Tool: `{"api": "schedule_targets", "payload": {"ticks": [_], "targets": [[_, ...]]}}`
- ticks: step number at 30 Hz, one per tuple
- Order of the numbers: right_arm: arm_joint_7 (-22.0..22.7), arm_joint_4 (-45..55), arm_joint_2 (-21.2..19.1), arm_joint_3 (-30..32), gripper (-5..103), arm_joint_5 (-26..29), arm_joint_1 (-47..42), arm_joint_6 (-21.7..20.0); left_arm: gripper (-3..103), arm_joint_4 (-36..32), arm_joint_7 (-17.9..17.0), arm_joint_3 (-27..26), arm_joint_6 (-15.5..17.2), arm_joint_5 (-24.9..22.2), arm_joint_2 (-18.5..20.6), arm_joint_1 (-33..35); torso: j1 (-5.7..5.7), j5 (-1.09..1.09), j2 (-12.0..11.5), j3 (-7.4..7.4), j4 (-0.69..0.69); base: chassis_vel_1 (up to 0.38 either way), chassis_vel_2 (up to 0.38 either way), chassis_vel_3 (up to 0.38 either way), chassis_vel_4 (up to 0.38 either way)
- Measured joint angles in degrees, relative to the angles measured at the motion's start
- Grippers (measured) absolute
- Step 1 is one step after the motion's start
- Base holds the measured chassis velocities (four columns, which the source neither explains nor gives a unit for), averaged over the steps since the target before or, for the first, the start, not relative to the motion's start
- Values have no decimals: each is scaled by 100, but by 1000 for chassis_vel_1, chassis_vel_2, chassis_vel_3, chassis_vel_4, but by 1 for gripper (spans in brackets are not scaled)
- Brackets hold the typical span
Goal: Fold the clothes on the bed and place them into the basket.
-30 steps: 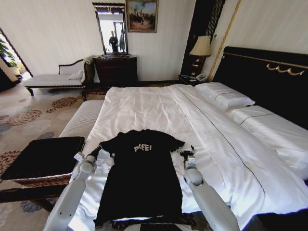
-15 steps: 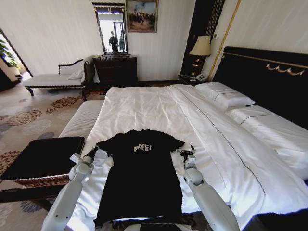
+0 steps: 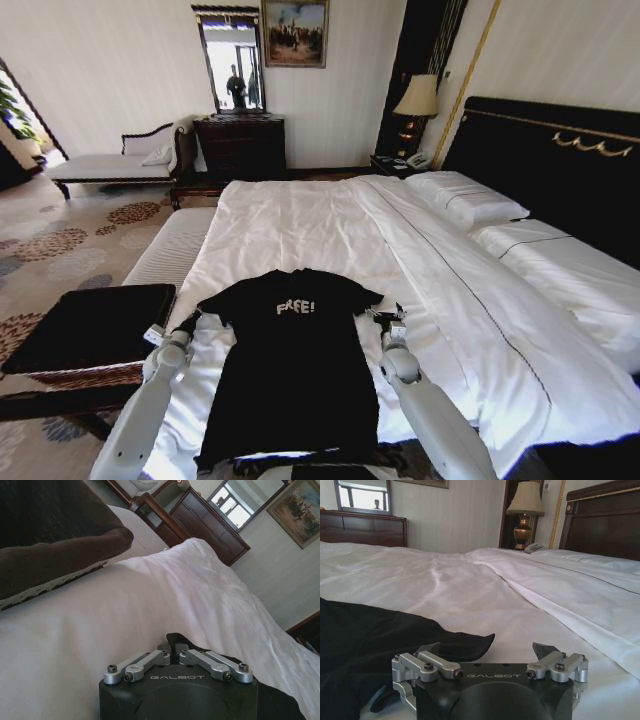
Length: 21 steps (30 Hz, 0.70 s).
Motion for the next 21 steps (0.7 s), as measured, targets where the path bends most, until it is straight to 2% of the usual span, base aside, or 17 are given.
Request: {"api": "schedule_targets", "payload": {"ticks": [3,5,8,9,10,12,14,15,16,18,19,20,21], "targets": [[78,-6,8,55,100,396,93,-60,18,-158,-44,-67,6,138,10,89,0,0,0,0,-1,0,0,0,0],[97,-4,7,71,100,506,115,-80,18,-197,-50,-94,6,170,19,124,0,0,0,0,-1,0,0,0,0],[255,70,-24,221,100,1524,332,-302,34,-664,-87,-353,1,512,113,565,0,0,0,0,0,0,0,0,0],[289,91,-24,283,100,1908,399,-375,34,-833,-65,-411,-8,686,142,756,0,0,0,0,1,0,0,0,0],[289,91,-24,283,100,1908,399,-375,34,-833,-65,-411,-8,686,142,756,0,0,0,0,1,0,0,0,0],[335,119,-21,464,100,2584,516,-513,45,-1244,39,-496,-67,1222,186,1258,0,1,0,0,2,0,0,0,0],[303,50,-47,632,100,3014,597,-573,56,-1761,165,-514,-130,1782,188,1823,0,0,0,0,3,0,0,0,0],[303,50,-47,632,100,3014,597,-573,56,-1761,165,-514,-130,1782,188,1823,0,0,0,0,3,0,0,0,0],[282,25,-60,672,100,3151,611,-596,61,-1894,197,-505,-155,1913,179,1947,0,1,0,0,2,0,0,0,0],[223,-63,-96,829,100,3860,657,-791,73,-2338,290,-396,-249,2391,95,2297,-1,1,0,-1,0,0,0,0,0],[147,-122,-111,903,100,4159,669,-875,73,-2491,304,-334,-283,2543,32,2398,-1,1,0,-1,-1,0,0,0,0],[147,-122,-111,903,100,4159,669,-875,73,-2491,304,-334,-283,2543,32,2398,-1,1,0,-1,-1,0,0,0,0],[130,-134,-113,915,100,4209,670,-891,78,-2508,305,-323,-286,2560,20,2412,-1,1,0,0,-1,0,0,0,0]]}}
